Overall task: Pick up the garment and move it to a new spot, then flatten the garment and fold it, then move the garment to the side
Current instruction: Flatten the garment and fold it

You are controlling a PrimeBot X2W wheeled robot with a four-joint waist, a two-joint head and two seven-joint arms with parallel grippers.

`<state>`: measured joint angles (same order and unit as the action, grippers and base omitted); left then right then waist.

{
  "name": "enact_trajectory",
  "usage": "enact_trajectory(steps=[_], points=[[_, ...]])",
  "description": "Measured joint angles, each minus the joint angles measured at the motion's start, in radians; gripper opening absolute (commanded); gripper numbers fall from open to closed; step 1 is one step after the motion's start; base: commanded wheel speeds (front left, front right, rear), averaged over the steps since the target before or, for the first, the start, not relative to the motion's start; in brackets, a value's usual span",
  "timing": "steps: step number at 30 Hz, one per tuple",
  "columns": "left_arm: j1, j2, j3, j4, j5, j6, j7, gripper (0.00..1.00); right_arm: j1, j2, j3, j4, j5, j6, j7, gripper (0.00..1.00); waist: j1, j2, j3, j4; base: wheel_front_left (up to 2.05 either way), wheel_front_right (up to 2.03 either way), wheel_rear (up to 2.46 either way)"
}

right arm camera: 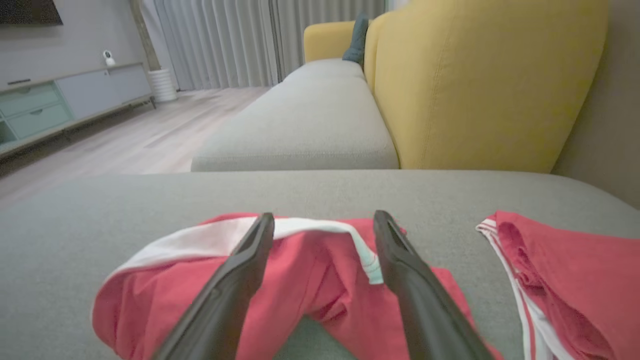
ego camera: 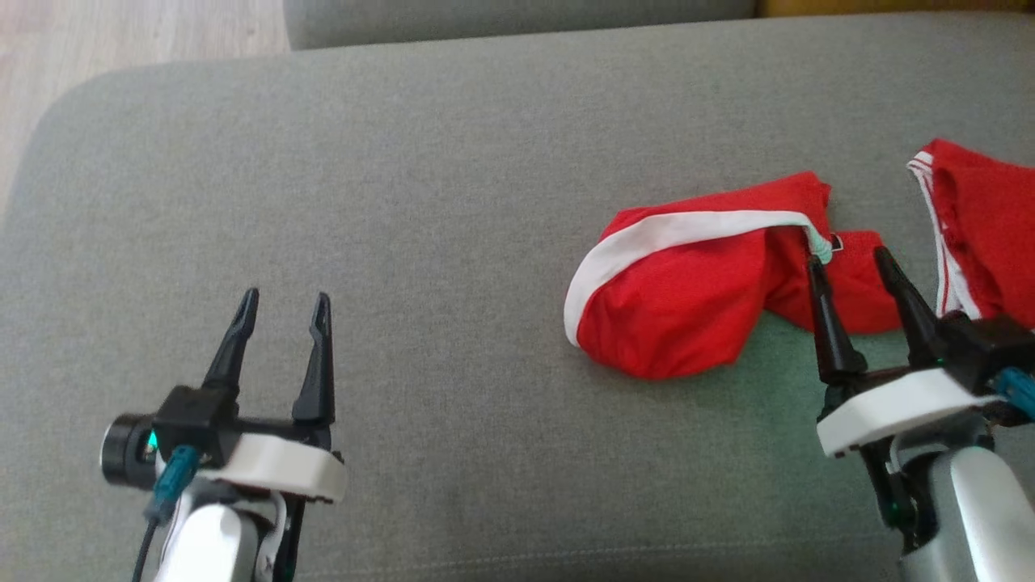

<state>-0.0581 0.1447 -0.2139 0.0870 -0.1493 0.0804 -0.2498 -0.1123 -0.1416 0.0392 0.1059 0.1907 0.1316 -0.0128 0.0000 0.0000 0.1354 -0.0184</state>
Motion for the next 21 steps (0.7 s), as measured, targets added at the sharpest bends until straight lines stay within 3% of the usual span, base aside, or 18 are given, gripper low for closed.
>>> enact_trajectory(steps=[8, 21], points=[[0.033, 0.001, 0.002, -0.005, 0.0, 0.003, 0.0, 1.0, 0.09, 0.038, -0.019, -0.159, 0.0, 0.0, 0.071, 1.0, 0.0, 0.0, -0.02, -0.005, 0.0, 0.0, 0.0], [0.033, 0.001, 0.002, -0.007, 0.0, 0.007, 0.0, 1.0, 0.103, 0.047, -0.037, -0.192, 0.0, 0.0, 0.094, 1.0, 0.0, 0.0, -0.008, -0.003, 0.0, 0.0, 0.0]])
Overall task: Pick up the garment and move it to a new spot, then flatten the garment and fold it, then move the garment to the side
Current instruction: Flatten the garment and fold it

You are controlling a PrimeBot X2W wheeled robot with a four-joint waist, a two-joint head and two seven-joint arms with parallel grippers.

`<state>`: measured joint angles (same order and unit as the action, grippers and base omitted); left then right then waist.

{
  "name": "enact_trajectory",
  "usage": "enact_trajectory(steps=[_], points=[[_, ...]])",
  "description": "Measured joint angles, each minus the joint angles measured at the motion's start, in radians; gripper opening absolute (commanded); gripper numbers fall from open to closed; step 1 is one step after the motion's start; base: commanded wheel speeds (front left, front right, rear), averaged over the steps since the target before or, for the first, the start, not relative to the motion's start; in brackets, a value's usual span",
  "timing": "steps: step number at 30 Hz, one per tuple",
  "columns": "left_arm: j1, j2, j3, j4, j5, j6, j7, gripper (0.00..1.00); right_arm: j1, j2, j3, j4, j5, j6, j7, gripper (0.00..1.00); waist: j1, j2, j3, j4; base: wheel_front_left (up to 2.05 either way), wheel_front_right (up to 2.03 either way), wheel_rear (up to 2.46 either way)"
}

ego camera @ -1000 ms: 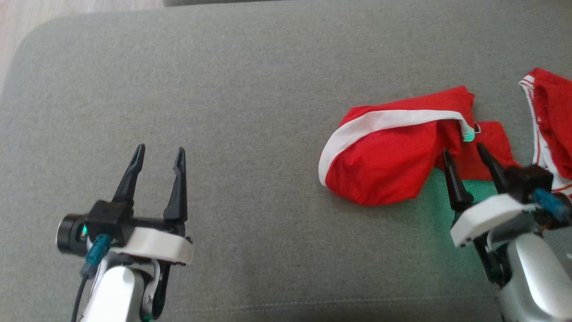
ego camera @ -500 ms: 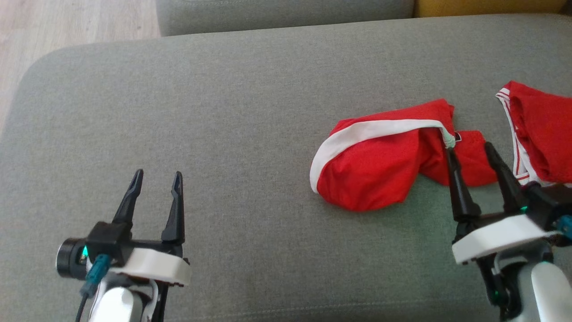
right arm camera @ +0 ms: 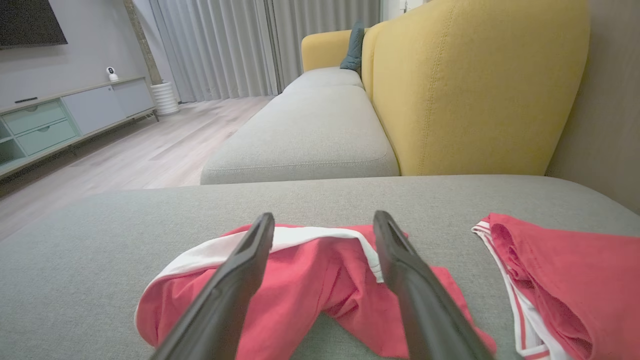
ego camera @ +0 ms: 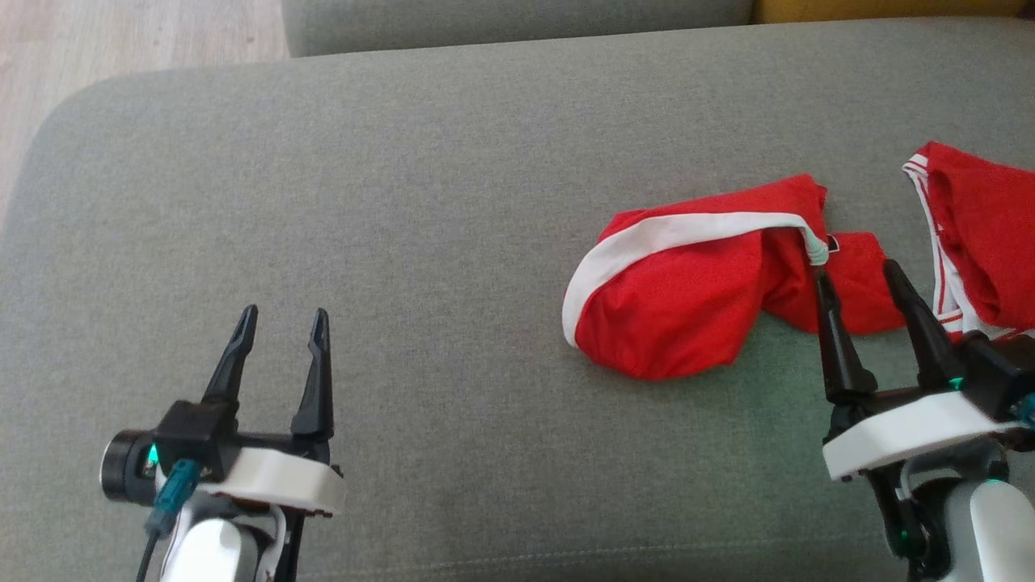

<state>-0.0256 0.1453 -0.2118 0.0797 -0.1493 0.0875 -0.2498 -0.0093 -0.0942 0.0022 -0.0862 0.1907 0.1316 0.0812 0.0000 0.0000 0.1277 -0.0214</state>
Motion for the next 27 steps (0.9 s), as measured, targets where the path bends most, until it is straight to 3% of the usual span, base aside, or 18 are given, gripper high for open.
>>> enact_trajectory(steps=[5, 15, 20, 27], points=[[0.0, -0.002, -0.003, 0.0, 0.0, -0.002, 0.0, 1.0, 0.0, 0.007, 0.0, -0.003, 0.0, 0.0, 0.007, 1.0, 0.0, 0.0, 0.006, 0.001, 0.0, 0.0, 0.0], [-0.093, -0.065, -0.188, 0.049, -0.002, -0.098, 0.044, 1.0, -0.003, 0.012, 0.008, -0.022, 0.0, 0.0, 0.013, 1.0, 0.0, 0.0, 0.052, -0.02, 0.0, 0.0, 0.0], [-0.175, -0.088, -0.283, 0.14, -0.056, -0.133, 0.074, 1.0, -0.023, 0.015, 0.024, -0.028, 0.0, 0.0, 0.013, 1.0, 0.0, 0.0, 0.085, -0.058, 0.0, 0.0, 0.0], [-0.257, -0.09, -0.355, 0.285, -0.185, -0.131, 0.07, 1.0, -0.042, 0.019, 0.023, -0.027, 0.003, 0.0, 0.011, 1.0, 0.0, 0.0, 0.131, -0.124, 0.0, 0.0, 0.0]])
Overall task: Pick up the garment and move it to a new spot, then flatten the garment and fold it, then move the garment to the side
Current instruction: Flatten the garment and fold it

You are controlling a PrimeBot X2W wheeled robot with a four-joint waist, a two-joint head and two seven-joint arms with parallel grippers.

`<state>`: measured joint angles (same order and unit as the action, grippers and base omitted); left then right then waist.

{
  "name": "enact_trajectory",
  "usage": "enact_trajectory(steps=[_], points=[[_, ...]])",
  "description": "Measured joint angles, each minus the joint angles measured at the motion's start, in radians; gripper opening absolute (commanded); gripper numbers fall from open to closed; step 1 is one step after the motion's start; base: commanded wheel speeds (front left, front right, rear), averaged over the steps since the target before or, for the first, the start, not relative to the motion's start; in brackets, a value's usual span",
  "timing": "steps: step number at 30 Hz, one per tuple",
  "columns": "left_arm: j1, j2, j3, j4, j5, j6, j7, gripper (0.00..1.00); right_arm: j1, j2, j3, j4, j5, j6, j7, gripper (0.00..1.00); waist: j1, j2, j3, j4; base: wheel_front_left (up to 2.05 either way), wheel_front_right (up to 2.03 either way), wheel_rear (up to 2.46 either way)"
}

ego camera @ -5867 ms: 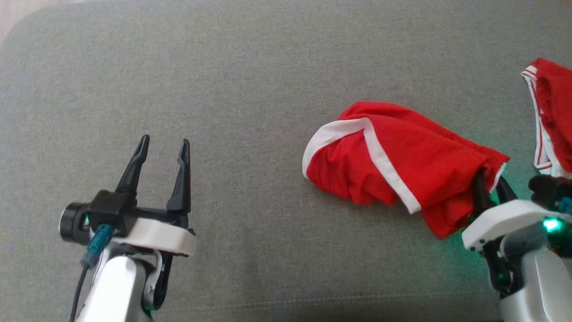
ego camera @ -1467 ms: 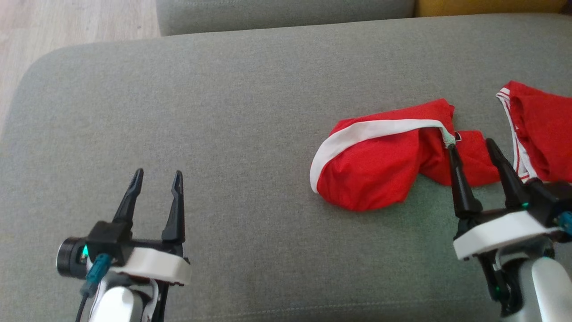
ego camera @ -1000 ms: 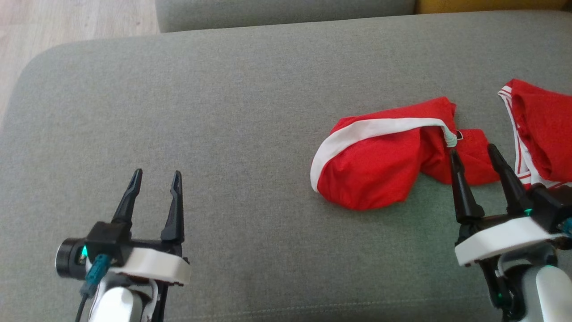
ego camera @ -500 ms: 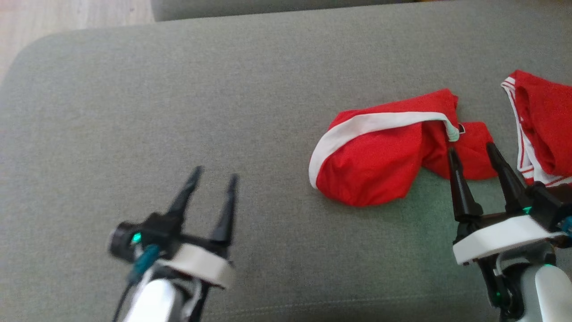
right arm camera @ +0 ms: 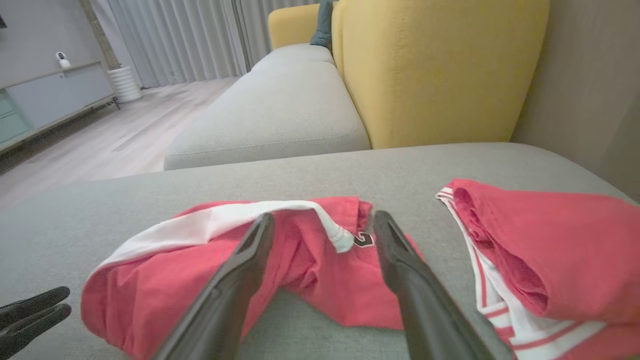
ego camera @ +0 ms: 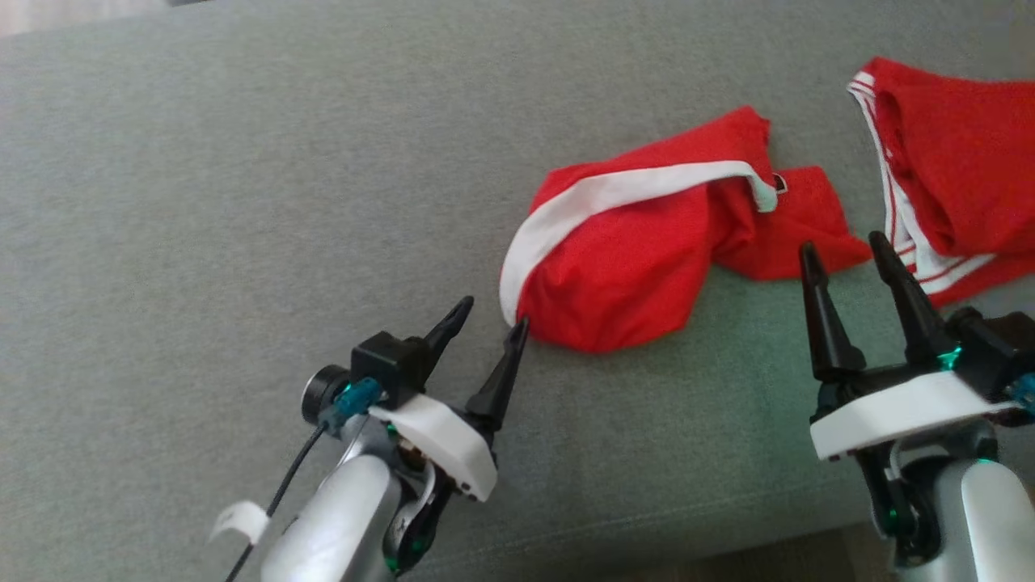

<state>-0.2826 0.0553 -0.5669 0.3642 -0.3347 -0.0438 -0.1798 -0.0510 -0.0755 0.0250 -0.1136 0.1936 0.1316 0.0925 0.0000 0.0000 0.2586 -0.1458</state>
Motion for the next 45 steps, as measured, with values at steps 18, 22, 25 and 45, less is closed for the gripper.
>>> enact_trajectory(steps=[18, 22, 25, 45], points=[[-0.095, 0.028, -0.051, 0.106, -0.021, 0.144, -0.066, 0.0, 0.0, 0.011, -0.026, 0.031, 0.021, 0.0, -0.01, 1.0, 0.0, 0.0, 0.005, -0.008, 0.0, 0.0, 0.0], [-0.092, 0.113, -0.01, 0.017, 0.039, 0.2, -0.07, 0.0, 0.0, 0.014, -0.034, 0.034, 0.028, 0.0, -0.01, 1.0, 0.0, 0.0, -0.008, 0.019, 0.0, 0.0, 0.0], [-0.086, 0.187, 0.002, -0.05, 0.093, 0.235, -0.07, 0.0, 0.0, 0.015, -0.037, 0.036, 0.031, 0.0, -0.009, 1.0, 0.0, 0.0, -0.02, 0.04, 0.0, 0.0, 0.0], [0.013, 0.165, -0.178, -0.003, 0.17, 0.198, -0.026, 1.0, 0.002, 0.022, -0.035, 0.04, 0.053, 0.0, 0.02, 1.0, 0.0, 0.0, -0.06, 0.065, 0.0, 0.0, 0.0]])
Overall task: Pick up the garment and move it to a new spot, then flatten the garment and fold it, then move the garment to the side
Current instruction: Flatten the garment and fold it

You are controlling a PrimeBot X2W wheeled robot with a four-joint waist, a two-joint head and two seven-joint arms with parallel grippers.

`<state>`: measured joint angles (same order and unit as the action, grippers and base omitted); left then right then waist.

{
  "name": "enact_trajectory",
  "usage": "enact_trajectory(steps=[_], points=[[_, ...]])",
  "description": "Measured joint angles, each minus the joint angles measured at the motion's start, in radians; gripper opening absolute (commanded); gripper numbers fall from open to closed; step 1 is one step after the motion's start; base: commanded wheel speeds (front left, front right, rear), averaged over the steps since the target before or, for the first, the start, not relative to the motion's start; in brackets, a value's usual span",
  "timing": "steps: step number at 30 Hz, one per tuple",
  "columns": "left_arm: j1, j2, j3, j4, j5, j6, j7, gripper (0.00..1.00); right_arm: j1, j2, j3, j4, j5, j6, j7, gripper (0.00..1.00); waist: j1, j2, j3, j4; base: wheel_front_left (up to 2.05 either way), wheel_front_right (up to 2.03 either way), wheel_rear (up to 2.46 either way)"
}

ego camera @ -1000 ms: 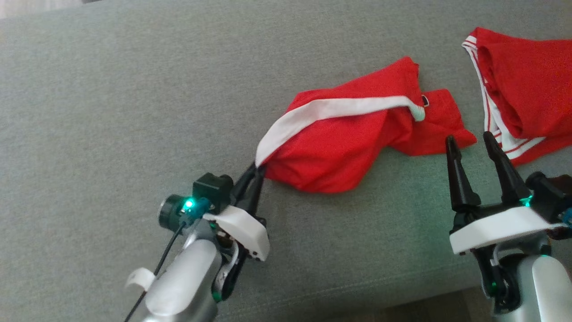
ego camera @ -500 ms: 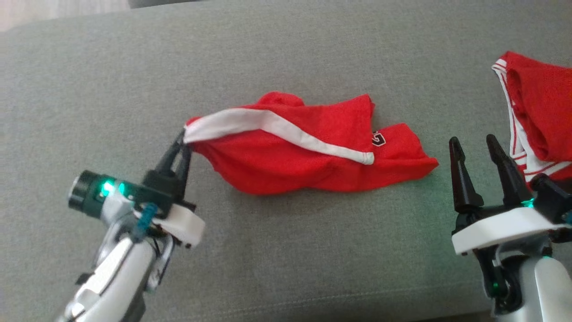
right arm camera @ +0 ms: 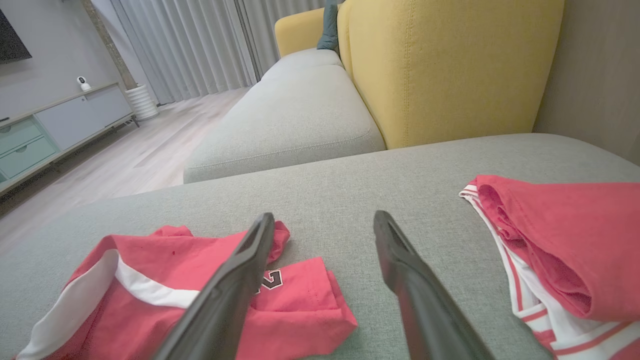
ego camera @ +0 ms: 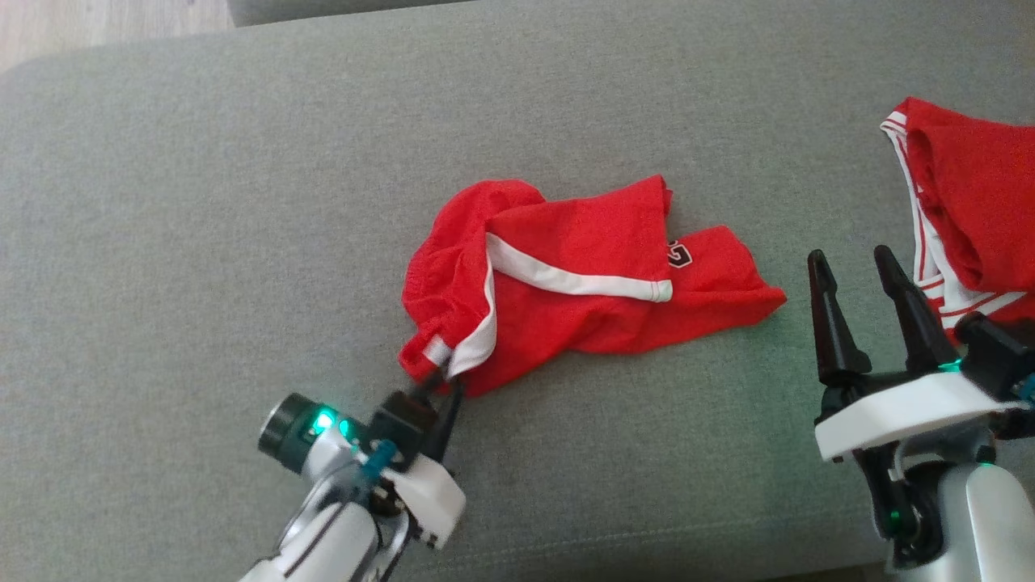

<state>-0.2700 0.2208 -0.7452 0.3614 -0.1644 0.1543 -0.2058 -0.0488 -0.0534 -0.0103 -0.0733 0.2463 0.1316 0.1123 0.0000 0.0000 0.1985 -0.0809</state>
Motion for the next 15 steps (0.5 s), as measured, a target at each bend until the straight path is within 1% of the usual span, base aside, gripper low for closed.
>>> enact_trajectory(steps=[3, 5, 15], points=[[0.004, -0.008, 0.046, -0.009, -0.041, 0.016, -0.026, 1.0, 0.0, 0.0, 0.006, -0.003, 0.0, 0.0, 0.006, 1.0, 0.0, 0.0, -0.008, -0.003, 0.0, 0.0, 0.0], [0.007, -0.007, 0.054, -0.016, -0.044, 0.024, -0.031, 1.0, 0.001, 0.0, 0.005, -0.003, 0.0, 0.0, 0.007, 1.0, 0.0, 0.0, -0.01, -0.002, 0.0, 0.0, 0.0], [0.129, -0.003, 0.123, -0.174, -0.105, 0.056, -0.044, 1.0, 0.002, -0.006, 0.004, -0.005, -0.002, 0.0, 0.013, 1.0, 0.0, 0.0, -0.041, 0.029, 0.0, 0.0, 0.0]])
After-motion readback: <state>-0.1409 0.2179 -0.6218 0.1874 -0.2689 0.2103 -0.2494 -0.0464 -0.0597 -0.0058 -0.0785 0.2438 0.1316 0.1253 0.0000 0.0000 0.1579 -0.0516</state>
